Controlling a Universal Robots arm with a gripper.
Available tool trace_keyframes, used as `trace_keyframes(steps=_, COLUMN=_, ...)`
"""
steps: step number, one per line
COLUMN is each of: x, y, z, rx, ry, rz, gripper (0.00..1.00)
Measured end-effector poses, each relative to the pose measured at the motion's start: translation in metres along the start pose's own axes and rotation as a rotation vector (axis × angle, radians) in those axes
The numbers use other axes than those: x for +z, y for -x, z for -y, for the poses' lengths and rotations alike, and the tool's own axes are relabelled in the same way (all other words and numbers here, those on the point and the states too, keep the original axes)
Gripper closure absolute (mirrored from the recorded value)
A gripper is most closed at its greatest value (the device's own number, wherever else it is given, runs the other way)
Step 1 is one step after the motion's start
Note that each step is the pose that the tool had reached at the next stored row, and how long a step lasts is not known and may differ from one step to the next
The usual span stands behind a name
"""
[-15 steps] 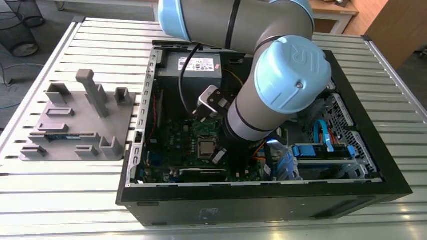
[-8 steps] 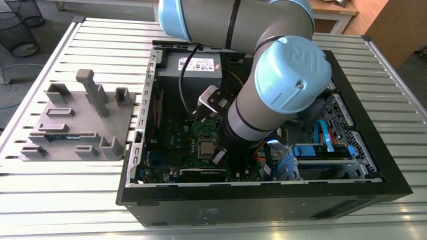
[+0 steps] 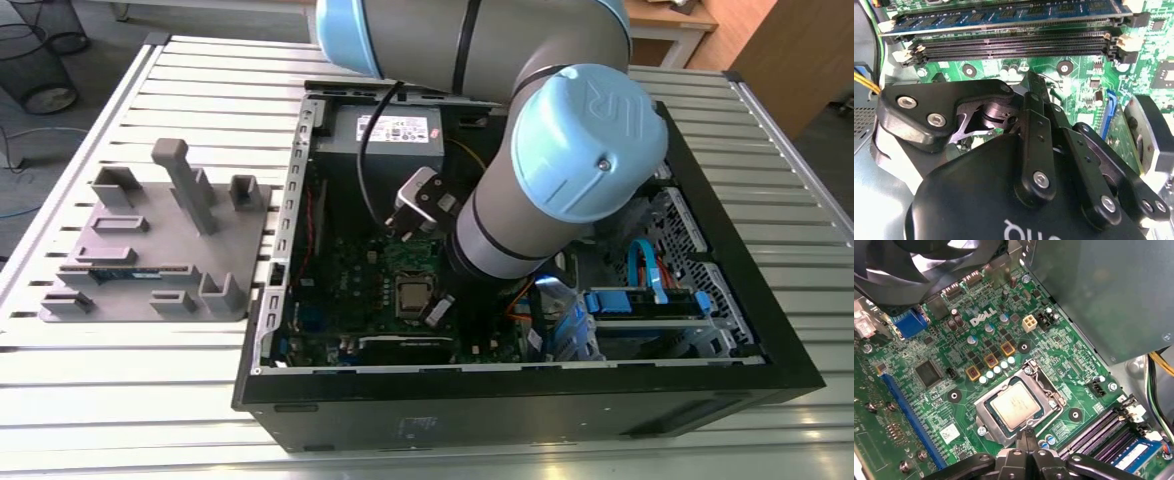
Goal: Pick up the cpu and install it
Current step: 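Install the first cpu locking lever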
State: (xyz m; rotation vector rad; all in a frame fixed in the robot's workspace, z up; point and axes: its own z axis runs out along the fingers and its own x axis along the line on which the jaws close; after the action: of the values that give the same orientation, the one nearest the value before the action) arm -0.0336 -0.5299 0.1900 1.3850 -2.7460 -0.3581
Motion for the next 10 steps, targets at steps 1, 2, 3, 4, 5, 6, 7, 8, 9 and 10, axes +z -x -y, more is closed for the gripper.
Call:
trace_keyframes(steps=1, x=-0.0011, y=0.0001, z=-0.0002, rx=0.000, ry=0.0001, rz=0.0003, gripper=0.89)
trace_keyframes(steps=2, x=-0.0017, y=0.0002, z=-0.0004, rx=0.000, ry=0.0001, rz=0.0003, gripper=0.89)
trace_keyframes(steps=3, x=-0.0018, y=0.0002, z=-0.0004, rx=0.000, ry=0.0001, rz=0.0003, gripper=0.89)
trace_keyframes(steps=4, x=-0.0018, y=0.0002, z=-0.0004, rx=0.000, ry=0.0001, rz=0.0003, gripper=0.89)
trace_keyframes(steps=5, x=-0.0019, y=0.0002, z=-0.0005, rx=0.000, ry=0.0001, rz=0.0002, gripper=0.89)
trace_keyframes(steps=6, x=-0.0020, y=0.0001, z=-0.0005, rx=0.000, ry=0.0000, rz=0.0000, gripper=0.89)
trace_keyframes(steps=7, x=-0.0021, y=0.0002, z=-0.0005, rx=0.000, ry=0.0000, rz=0.0000, gripper=0.89)
trace_keyframes(steps=8, x=-0.0021, y=0.0002, z=-0.0005, rx=0.002, ry=-0.0002, rz=0.0003, gripper=0.89)
trace_keyframes(steps=9, x=-0.0022, y=0.0005, z=-0.0007, rx=0.007, ry=-0.0007, rz=0.0009, gripper=0.89)
trace_keyframes(steps=10, x=-0.0021, y=0.0009, z=-0.0010, rx=0.012, ry=-0.0010, rz=0.0022, gripper=0.89)
